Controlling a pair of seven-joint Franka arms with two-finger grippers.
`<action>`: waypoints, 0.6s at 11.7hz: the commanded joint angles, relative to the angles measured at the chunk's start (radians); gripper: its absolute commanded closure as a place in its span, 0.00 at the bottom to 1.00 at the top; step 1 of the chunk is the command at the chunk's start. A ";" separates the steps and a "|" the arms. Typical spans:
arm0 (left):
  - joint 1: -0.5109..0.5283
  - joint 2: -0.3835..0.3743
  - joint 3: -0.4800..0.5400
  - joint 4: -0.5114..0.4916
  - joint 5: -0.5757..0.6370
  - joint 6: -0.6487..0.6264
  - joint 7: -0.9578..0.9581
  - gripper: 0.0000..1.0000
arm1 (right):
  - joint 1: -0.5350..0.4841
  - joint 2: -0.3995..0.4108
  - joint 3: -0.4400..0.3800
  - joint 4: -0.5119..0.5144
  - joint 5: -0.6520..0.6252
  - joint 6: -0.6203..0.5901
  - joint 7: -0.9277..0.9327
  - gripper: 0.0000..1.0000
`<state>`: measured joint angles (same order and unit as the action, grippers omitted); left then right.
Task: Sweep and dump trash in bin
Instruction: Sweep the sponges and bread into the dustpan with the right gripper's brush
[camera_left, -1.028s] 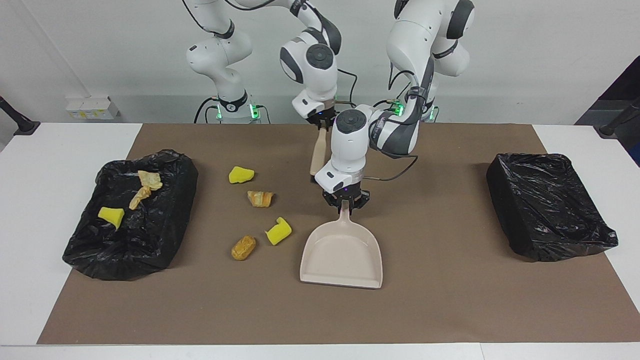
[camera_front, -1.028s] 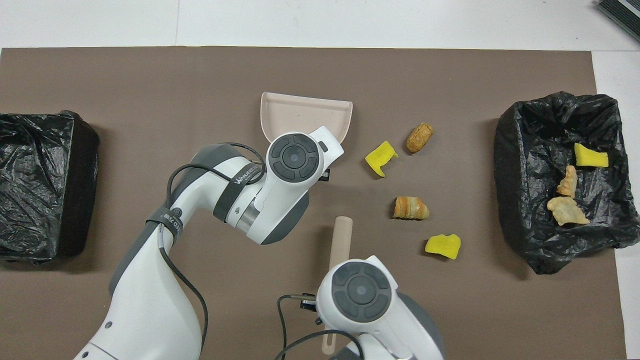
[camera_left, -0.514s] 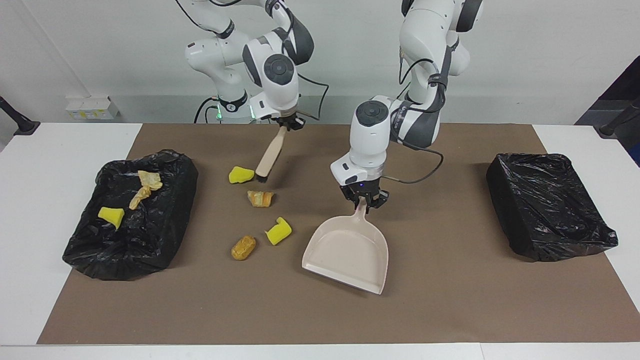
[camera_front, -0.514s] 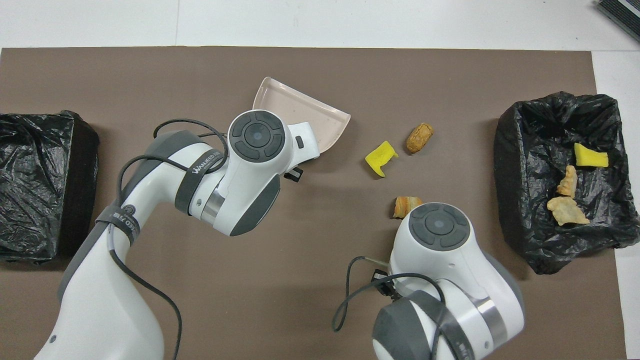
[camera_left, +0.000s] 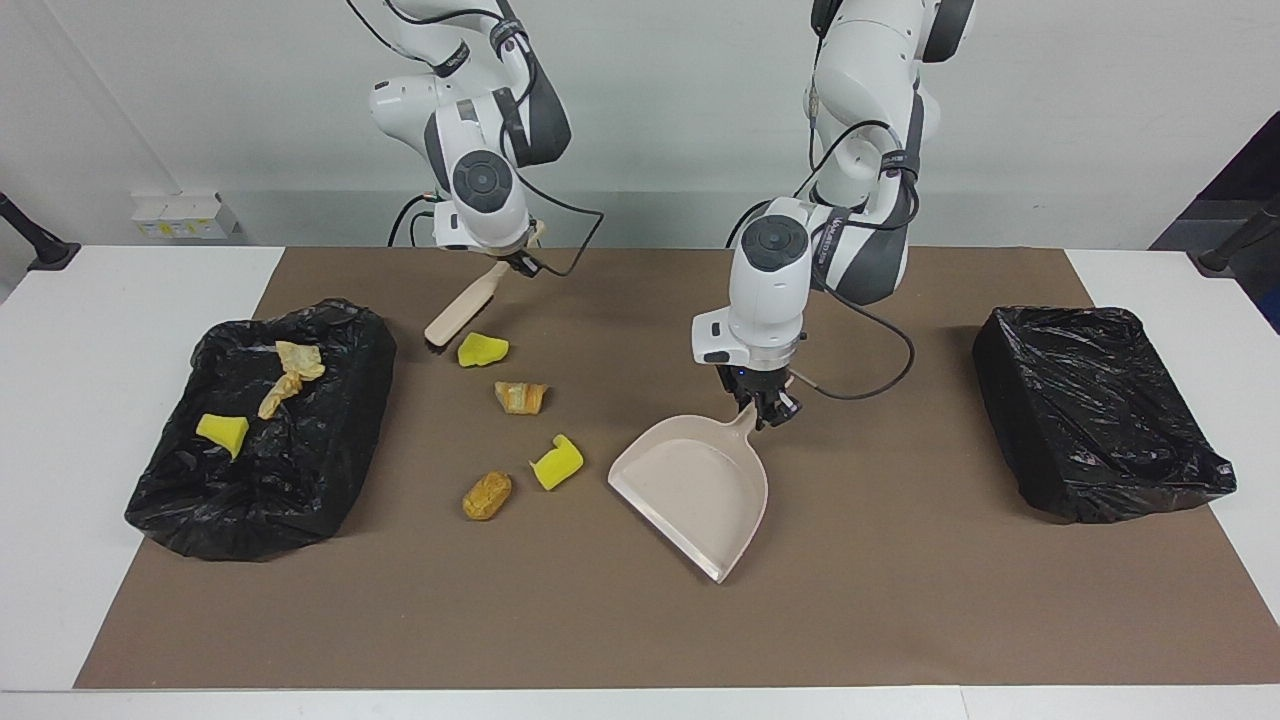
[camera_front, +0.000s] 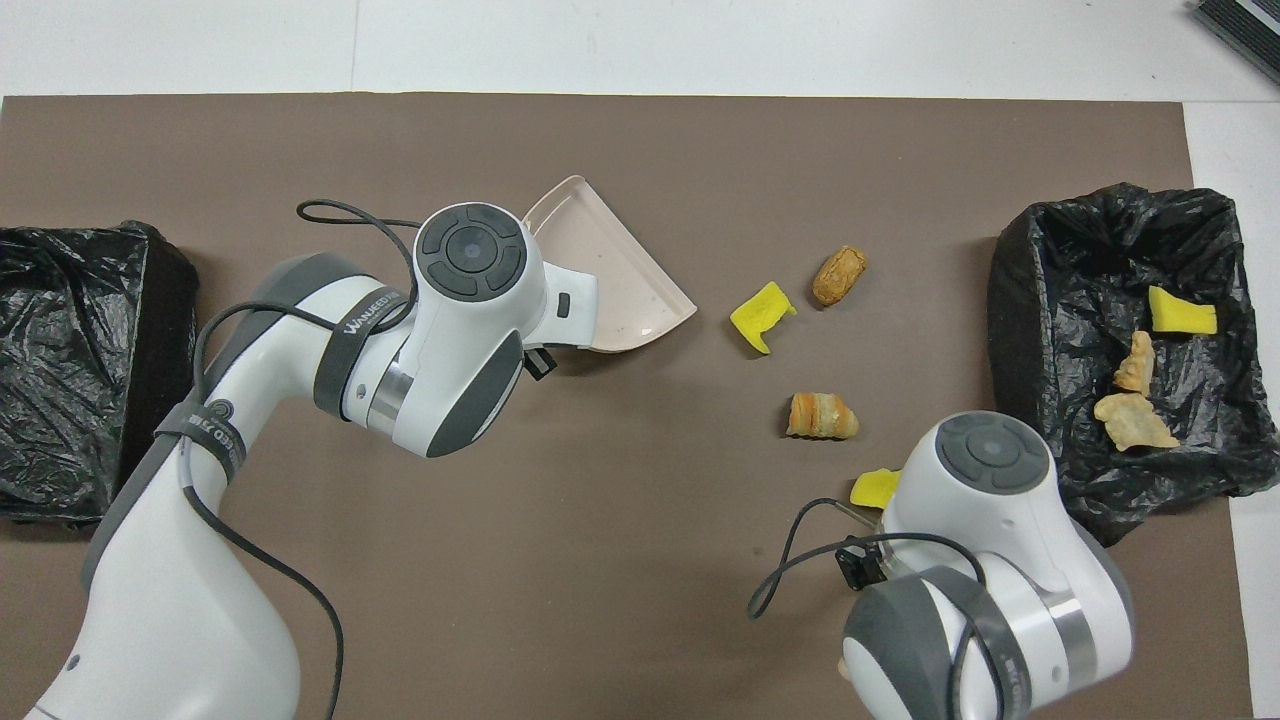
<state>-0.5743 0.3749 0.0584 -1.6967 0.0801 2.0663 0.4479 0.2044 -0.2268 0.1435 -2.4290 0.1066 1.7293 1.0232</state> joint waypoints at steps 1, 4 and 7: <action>0.007 -0.059 -0.005 -0.092 0.015 0.033 0.229 1.00 | -0.010 -0.054 0.016 -0.131 -0.007 0.140 -0.028 1.00; 0.005 -0.096 -0.005 -0.188 0.015 0.156 0.429 1.00 | -0.014 0.044 0.015 -0.084 -0.007 0.311 -0.115 1.00; -0.004 -0.117 -0.005 -0.242 0.017 0.193 0.534 1.00 | -0.028 0.170 0.018 0.081 -0.005 0.349 -0.169 1.00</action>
<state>-0.5712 0.3130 0.0557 -1.8531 0.0805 2.2145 0.9266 0.1974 -0.1489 0.1518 -2.4700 0.1067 2.0800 0.8933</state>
